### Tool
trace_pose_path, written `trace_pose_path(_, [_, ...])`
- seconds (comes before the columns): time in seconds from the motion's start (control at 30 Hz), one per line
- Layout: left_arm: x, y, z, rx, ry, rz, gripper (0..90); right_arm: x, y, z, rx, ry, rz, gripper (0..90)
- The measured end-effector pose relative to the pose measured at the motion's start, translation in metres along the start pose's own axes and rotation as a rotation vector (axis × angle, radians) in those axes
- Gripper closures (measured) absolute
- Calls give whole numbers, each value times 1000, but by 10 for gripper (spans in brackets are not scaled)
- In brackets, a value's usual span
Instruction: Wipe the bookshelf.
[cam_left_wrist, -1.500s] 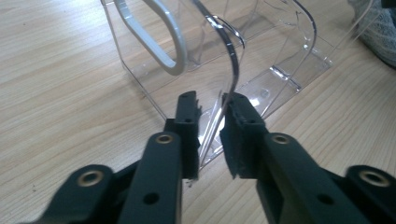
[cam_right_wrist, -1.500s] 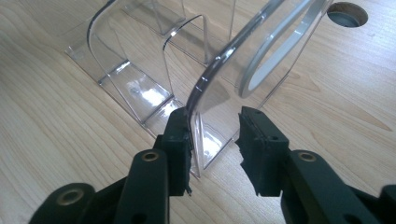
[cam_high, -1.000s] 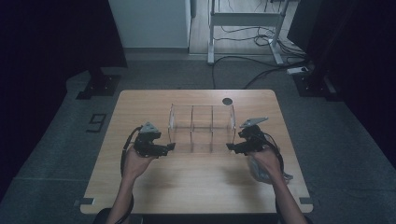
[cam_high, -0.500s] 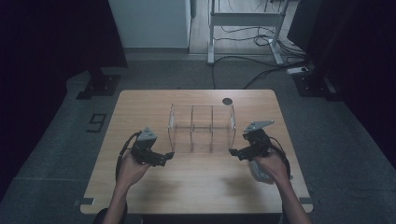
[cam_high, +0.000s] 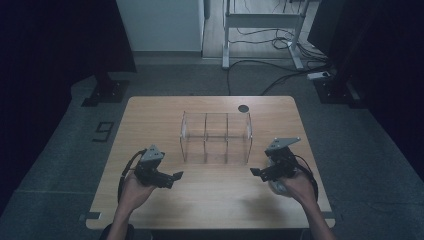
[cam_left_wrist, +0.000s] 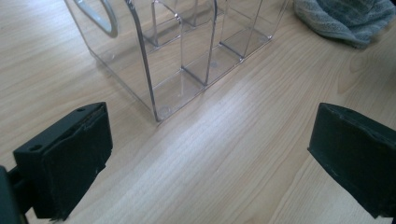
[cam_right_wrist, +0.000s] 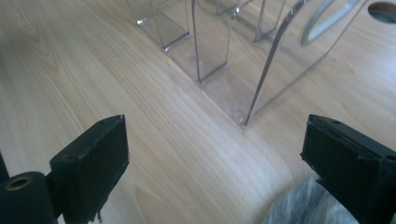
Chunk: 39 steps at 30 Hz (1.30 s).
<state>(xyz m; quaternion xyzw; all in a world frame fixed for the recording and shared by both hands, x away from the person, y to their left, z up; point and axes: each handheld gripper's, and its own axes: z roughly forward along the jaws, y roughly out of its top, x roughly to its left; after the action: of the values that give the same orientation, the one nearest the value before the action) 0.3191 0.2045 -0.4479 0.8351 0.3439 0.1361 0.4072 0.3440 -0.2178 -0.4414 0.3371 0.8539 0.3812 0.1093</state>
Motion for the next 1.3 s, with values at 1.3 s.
trace_pose_path(1.3, [-5,-77,57,246,81,-19,0,11,-70,73,200,20,-51,0])
